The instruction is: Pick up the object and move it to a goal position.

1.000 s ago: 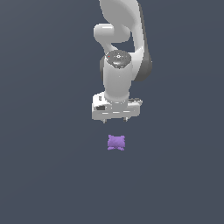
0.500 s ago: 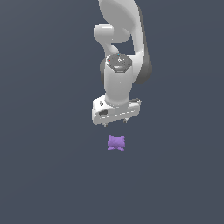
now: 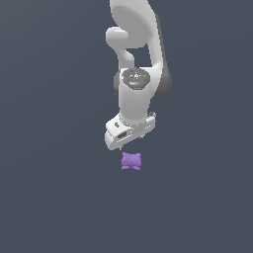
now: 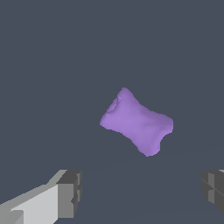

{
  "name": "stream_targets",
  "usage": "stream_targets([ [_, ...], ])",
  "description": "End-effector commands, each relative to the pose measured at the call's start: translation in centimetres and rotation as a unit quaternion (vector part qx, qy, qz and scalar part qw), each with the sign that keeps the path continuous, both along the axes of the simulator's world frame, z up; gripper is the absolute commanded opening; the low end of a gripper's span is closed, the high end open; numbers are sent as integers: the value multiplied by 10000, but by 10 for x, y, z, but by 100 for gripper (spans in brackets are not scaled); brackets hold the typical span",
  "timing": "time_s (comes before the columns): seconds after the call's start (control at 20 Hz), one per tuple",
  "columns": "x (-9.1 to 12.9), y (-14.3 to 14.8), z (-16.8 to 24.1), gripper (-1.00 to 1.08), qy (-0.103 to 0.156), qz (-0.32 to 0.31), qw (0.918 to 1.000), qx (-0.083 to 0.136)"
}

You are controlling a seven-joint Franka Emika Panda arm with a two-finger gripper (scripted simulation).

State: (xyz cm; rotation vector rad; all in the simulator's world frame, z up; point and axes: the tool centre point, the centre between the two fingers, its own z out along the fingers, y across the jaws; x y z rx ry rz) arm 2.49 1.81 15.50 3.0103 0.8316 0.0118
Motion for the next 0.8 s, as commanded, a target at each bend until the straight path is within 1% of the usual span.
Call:
stream_targets([
  [0.0,3,0,-3,100,13,356,9994,-6],
  [0.15,6,1,-7,100,29,771,9970,-10],
  [0.35,10,2,-12,100,47,1321,9912,-13],
  [0.55,14,2,-17,100,64,1865,9824,-11],
  [0.75,18,3,-21,100,77,2401,9707,-7],
])
